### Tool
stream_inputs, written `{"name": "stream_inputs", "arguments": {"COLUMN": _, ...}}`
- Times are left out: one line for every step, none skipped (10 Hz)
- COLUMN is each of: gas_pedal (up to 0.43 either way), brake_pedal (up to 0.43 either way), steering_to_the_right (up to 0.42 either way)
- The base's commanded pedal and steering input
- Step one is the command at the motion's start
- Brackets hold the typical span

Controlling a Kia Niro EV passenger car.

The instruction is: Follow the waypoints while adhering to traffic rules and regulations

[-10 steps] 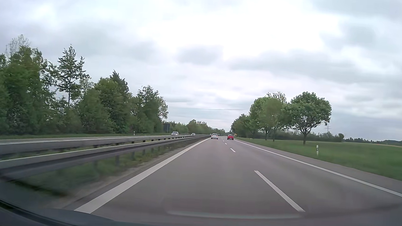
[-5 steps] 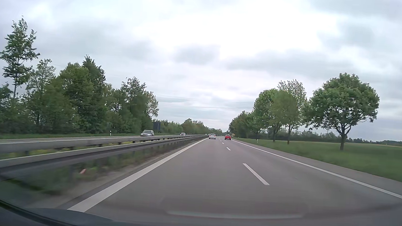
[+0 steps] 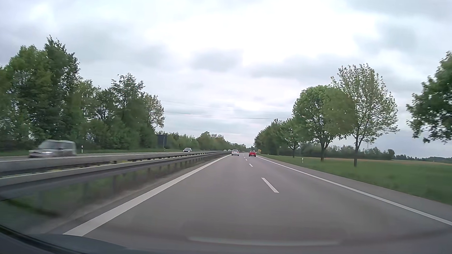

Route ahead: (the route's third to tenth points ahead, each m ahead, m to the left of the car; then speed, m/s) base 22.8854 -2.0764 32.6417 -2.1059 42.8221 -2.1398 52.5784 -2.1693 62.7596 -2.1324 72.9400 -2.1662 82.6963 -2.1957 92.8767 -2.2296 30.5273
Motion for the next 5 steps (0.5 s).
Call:
{"name": "stream_inputs", "arguments": {"gas_pedal": 0.26, "brake_pedal": 0.0, "steering_to_the_right": 0.008}}
{"name": "stream_inputs", "arguments": {"gas_pedal": 0.26, "brake_pedal": 0.0, "steering_to_the_right": 0.008}}
{"name": "stream_inputs", "arguments": {"gas_pedal": 0.26, "brake_pedal": 0.0, "steering_to_the_right": 0.008}}
{"name": "stream_inputs", "arguments": {"gas_pedal": 0.26, "brake_pedal": 0.0, "steering_to_the_right": 0.008}}
{"name": "stream_inputs", "arguments": {"gas_pedal": 0.26, "brake_pedal": 0.0, "steering_to_the_right": 0.007}}
